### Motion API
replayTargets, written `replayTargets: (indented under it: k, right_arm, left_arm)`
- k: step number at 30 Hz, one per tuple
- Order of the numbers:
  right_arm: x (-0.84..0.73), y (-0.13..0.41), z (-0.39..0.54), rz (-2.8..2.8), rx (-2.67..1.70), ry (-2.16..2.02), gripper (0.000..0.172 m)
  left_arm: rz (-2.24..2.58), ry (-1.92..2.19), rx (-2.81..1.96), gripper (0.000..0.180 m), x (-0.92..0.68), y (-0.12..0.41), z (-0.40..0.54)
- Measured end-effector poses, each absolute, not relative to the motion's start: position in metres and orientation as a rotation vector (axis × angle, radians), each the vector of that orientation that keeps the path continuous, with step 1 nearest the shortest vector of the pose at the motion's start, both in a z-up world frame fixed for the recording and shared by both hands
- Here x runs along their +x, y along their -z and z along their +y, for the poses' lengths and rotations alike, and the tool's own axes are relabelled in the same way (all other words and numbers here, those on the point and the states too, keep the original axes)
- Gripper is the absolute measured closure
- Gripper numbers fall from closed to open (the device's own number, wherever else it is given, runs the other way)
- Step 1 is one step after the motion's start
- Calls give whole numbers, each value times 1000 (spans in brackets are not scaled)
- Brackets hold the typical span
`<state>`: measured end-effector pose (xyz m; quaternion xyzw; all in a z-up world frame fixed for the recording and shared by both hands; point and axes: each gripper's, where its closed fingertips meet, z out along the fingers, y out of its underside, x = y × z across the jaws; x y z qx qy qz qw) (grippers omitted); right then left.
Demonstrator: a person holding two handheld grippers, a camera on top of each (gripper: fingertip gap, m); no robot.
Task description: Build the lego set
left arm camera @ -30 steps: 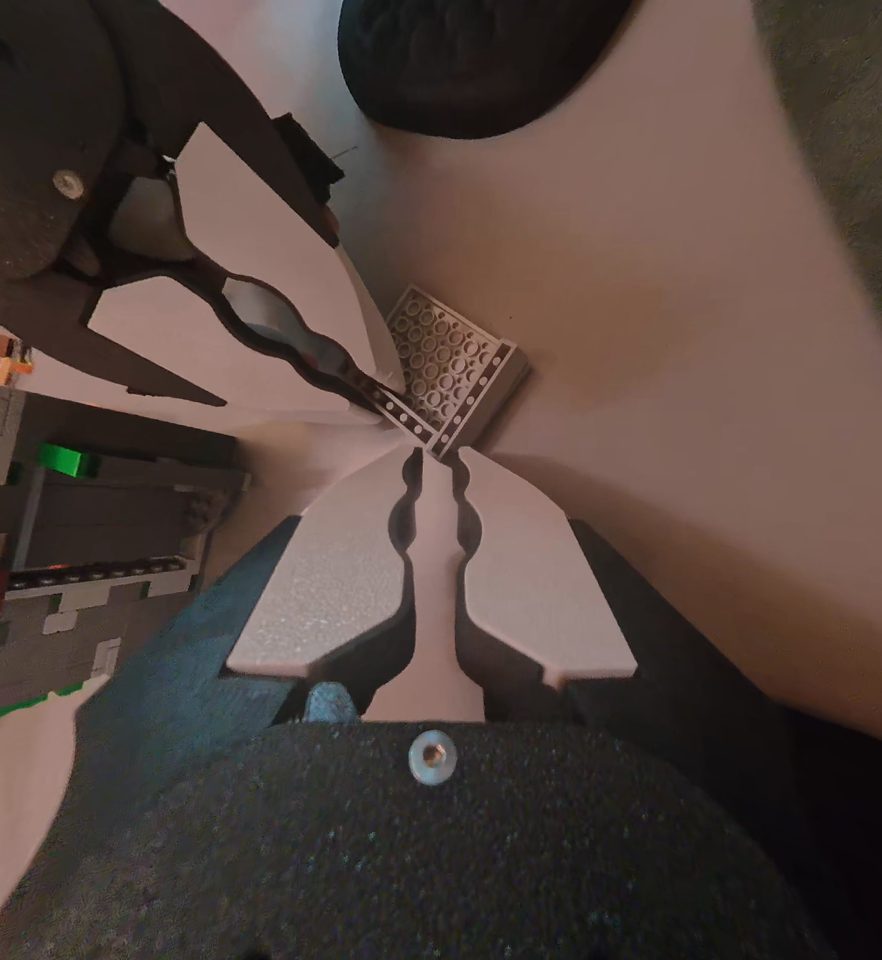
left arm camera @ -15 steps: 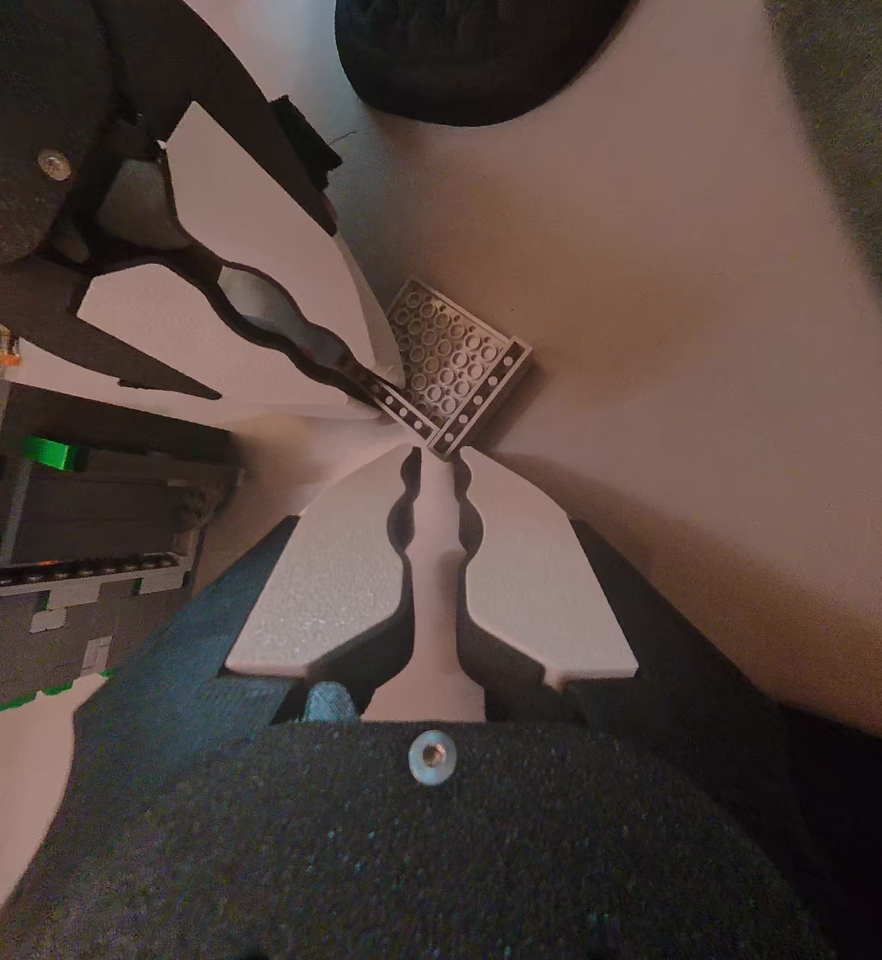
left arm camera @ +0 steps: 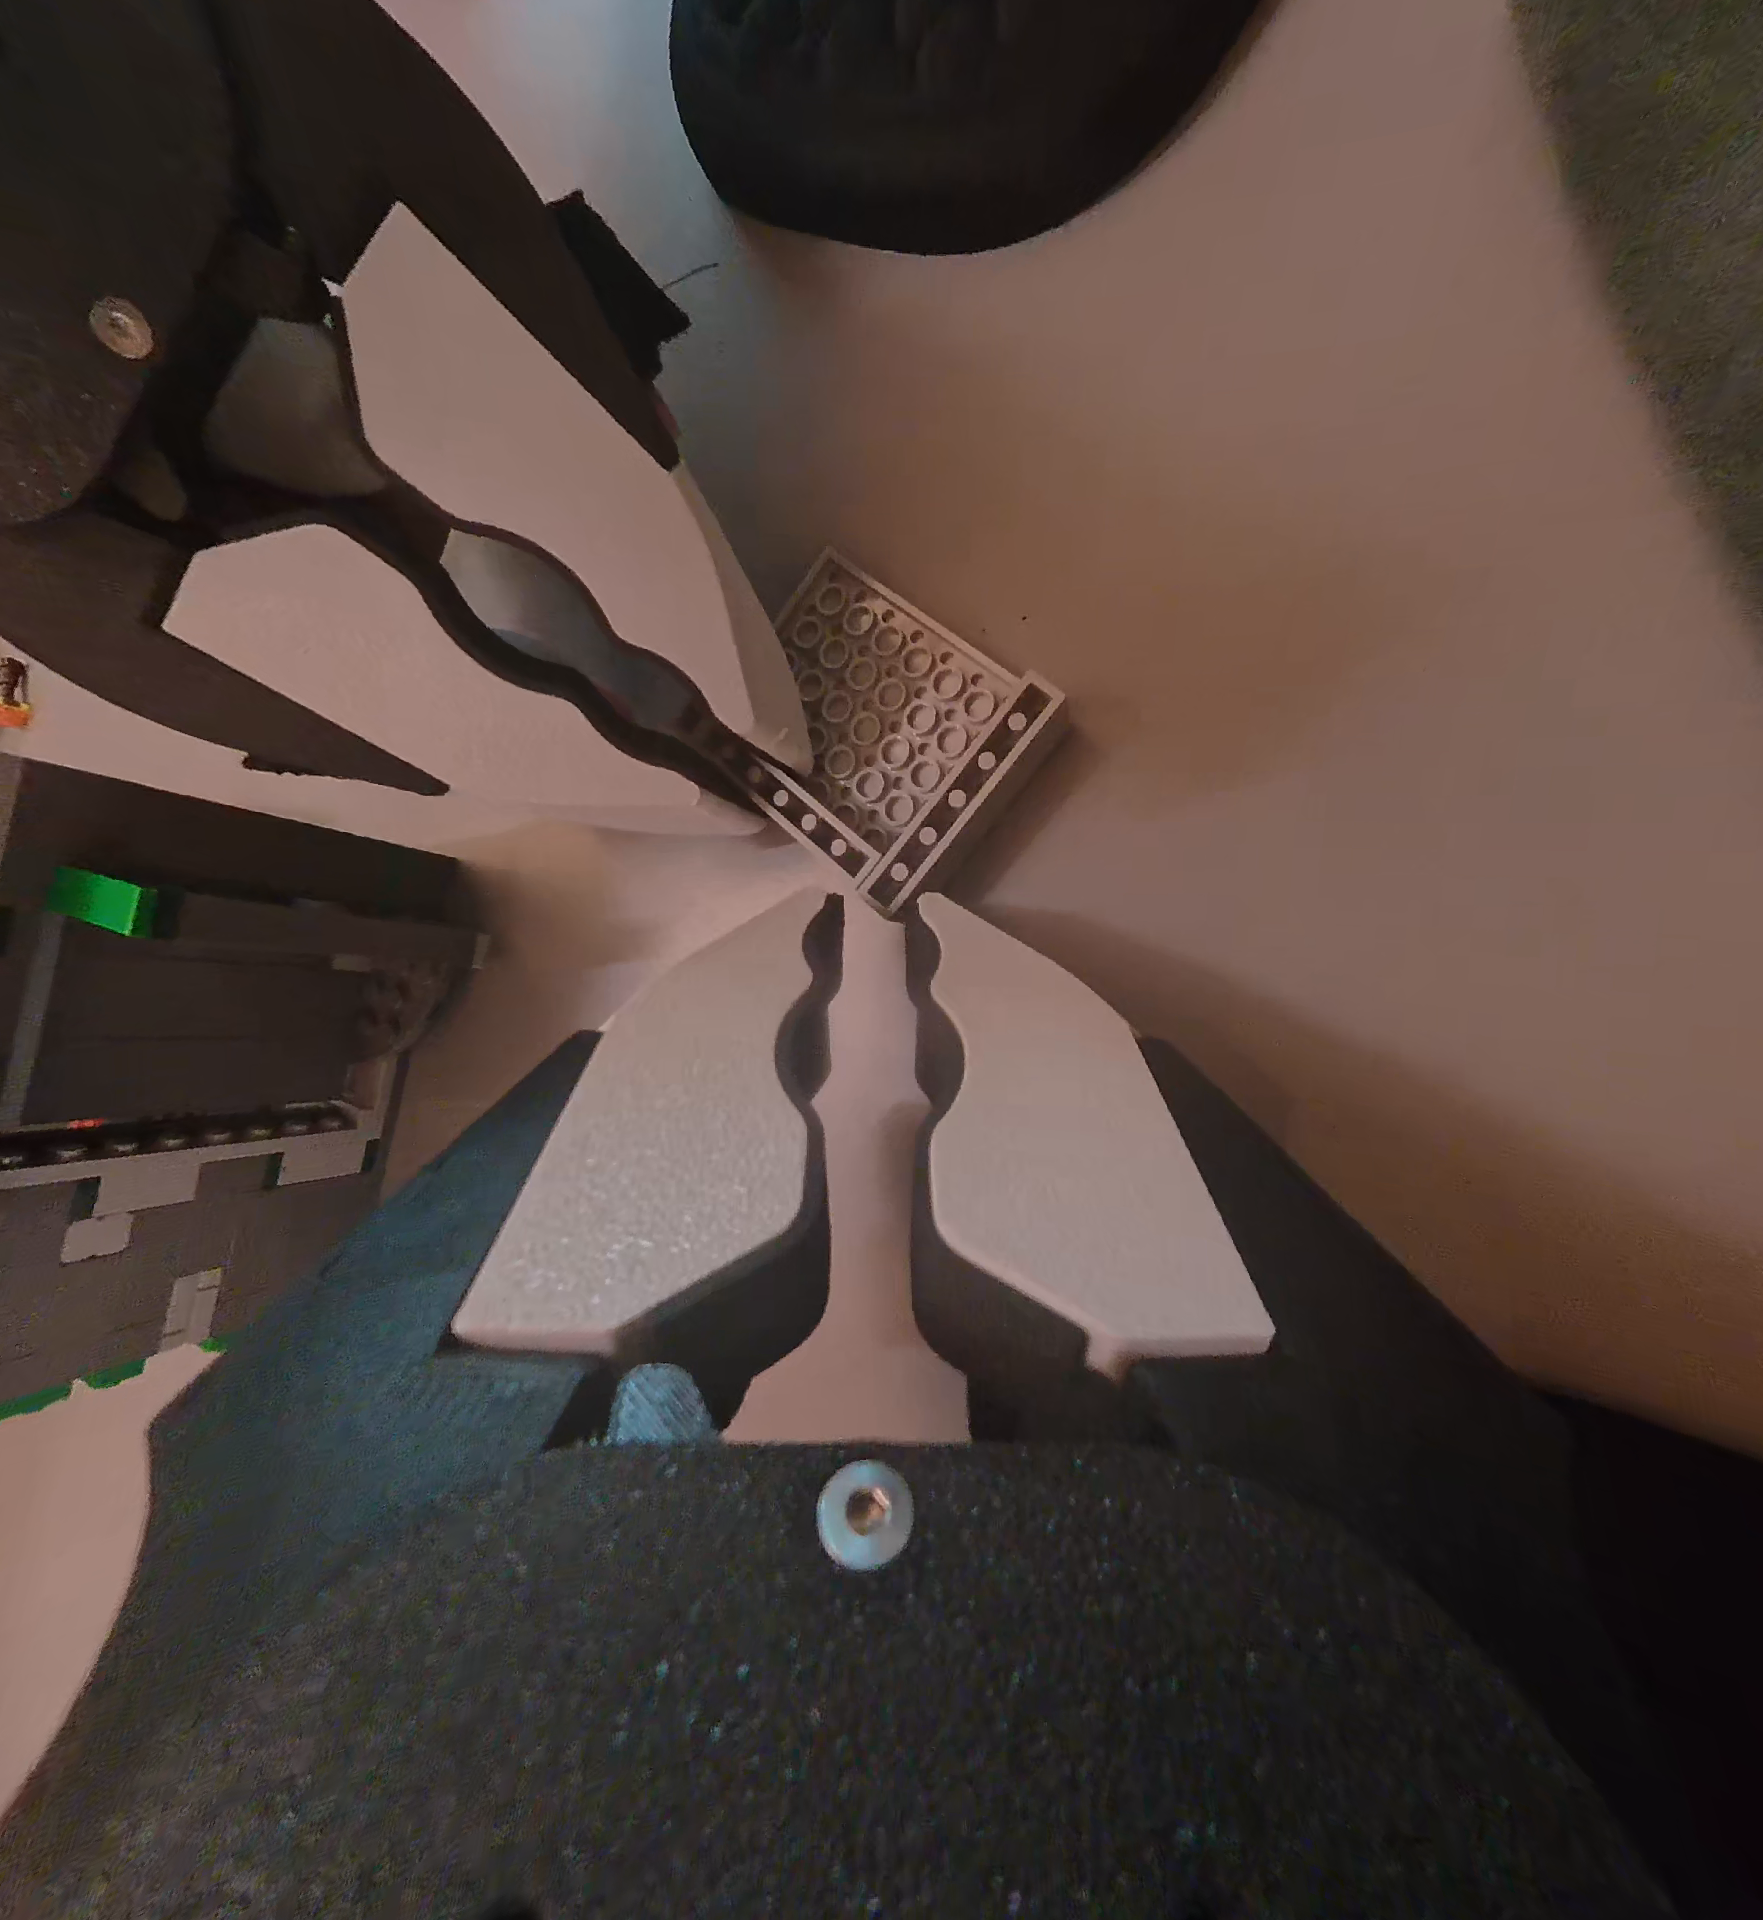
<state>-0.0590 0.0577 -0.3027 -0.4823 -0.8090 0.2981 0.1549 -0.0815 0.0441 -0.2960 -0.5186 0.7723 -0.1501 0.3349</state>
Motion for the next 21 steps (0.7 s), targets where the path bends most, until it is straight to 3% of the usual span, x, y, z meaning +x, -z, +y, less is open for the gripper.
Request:
replayTargets:
  k: [15,21]
  right_arm:
    - [-58,298,57,-2281,-1395,-951,163]
    - [-59,259,62,-2139,-1392,-1148,164]
  left_arm:
    - [1935,383,-1315,167,-88,274,48]
    - [1762,319,-1171,163,-92,214,54]
